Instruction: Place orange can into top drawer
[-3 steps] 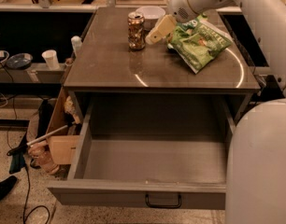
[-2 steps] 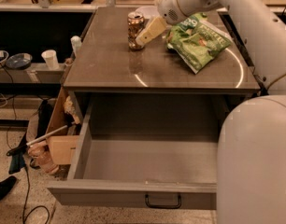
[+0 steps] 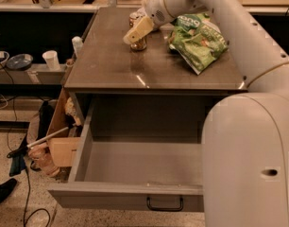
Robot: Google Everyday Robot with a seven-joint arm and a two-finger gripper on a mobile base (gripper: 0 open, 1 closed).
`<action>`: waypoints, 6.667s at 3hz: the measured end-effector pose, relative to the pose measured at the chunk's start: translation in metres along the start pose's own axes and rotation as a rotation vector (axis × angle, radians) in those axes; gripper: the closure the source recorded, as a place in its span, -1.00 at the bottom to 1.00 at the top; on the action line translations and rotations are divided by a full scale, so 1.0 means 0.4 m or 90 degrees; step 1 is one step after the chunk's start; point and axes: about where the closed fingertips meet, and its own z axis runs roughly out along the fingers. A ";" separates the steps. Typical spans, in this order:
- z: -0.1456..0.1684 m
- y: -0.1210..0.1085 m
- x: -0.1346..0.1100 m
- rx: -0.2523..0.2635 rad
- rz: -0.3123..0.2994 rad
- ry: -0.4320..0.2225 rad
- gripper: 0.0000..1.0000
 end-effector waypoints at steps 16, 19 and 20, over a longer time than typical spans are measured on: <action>0.121 -0.017 0.032 0.022 -0.031 0.029 0.17; 0.122 -0.016 0.020 0.018 -0.036 0.022 -1.00; 0.115 -0.026 0.003 0.023 -0.047 0.018 -1.00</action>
Offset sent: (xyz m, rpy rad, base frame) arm 0.0330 0.0307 -0.0081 -0.0375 -0.1329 -0.1073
